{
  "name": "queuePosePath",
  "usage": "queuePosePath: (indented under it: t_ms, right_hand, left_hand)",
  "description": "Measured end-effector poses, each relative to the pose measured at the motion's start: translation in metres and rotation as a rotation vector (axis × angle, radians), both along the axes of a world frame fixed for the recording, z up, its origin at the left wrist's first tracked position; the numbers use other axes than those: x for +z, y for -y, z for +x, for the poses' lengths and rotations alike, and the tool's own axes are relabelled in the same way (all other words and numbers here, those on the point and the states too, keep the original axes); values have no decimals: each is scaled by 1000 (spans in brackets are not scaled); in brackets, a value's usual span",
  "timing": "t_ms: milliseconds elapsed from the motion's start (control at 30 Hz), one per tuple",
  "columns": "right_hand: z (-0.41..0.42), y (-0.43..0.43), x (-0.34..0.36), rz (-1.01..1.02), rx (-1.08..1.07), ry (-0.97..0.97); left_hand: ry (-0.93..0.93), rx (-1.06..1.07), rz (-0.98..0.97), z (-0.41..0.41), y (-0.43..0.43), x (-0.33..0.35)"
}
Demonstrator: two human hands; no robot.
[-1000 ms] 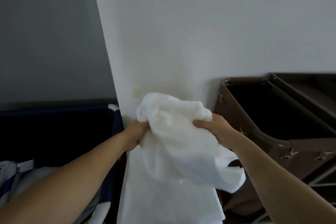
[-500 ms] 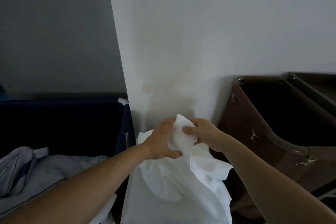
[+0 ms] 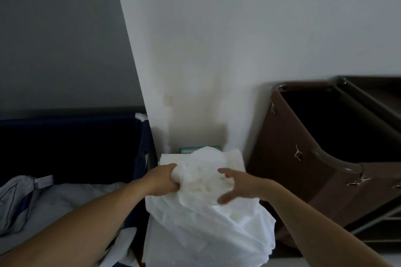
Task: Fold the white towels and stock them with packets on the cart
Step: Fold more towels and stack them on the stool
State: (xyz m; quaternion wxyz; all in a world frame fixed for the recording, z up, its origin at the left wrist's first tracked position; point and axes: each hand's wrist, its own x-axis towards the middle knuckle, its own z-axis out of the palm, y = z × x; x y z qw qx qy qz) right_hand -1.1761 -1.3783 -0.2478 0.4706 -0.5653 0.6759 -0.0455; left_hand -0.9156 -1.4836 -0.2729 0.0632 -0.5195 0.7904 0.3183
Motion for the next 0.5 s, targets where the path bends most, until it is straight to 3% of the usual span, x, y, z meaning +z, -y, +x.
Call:
queuePosePath:
  t_ms: [67,133,300,400,500]
  right_hand:
    - [7,-11,-17,36,200,-200]
    - [11,-18,-35,-37,265,-354]
    - [22,-25,-40,-540,173,-487]
    - [30,-24,-38,-495,246,-539]
    - [20,-18,-37,-420,111,-520]
  left_hand:
    - [6,101,-33,4,0,-8]
    - [-83,253,-53,5,3,-10]
    - [-289,501,-17,0,7,7]
    - [-367,585,12,1,10,10]
    - [-371,572,23,5,12,9]
